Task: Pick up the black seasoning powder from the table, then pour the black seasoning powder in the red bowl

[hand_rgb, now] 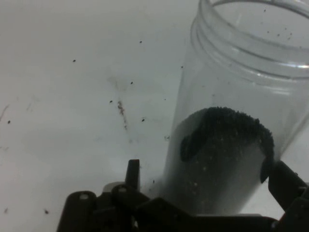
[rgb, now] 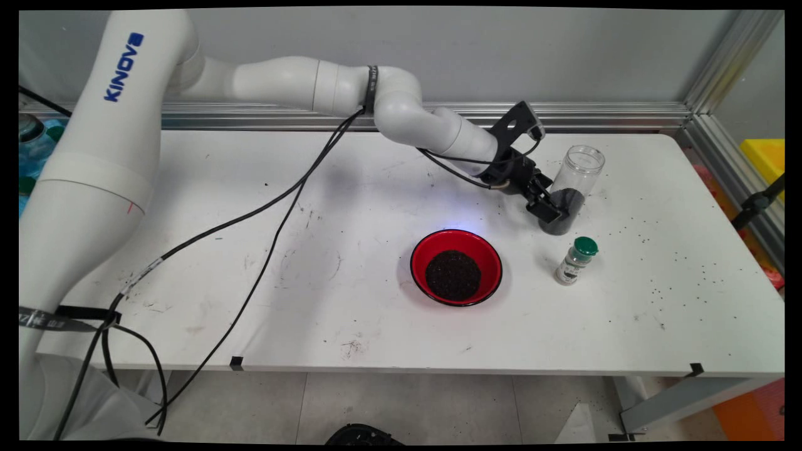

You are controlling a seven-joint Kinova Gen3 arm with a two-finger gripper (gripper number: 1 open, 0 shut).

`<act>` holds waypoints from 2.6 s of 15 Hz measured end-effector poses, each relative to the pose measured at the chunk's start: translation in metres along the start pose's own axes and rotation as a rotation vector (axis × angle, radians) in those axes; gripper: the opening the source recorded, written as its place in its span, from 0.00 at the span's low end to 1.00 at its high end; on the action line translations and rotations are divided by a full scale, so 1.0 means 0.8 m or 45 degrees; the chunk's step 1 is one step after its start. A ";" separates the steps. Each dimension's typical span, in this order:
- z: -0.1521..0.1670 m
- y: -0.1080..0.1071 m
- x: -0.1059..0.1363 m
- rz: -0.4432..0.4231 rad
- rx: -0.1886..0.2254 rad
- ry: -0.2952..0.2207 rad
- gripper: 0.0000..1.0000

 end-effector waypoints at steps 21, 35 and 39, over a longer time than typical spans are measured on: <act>0.017 -0.003 -0.016 -0.054 -0.034 0.064 1.00; 0.014 0.005 -0.019 -0.048 -0.069 0.063 0.00; 0.009 0.005 -0.014 -0.031 -0.067 0.072 0.00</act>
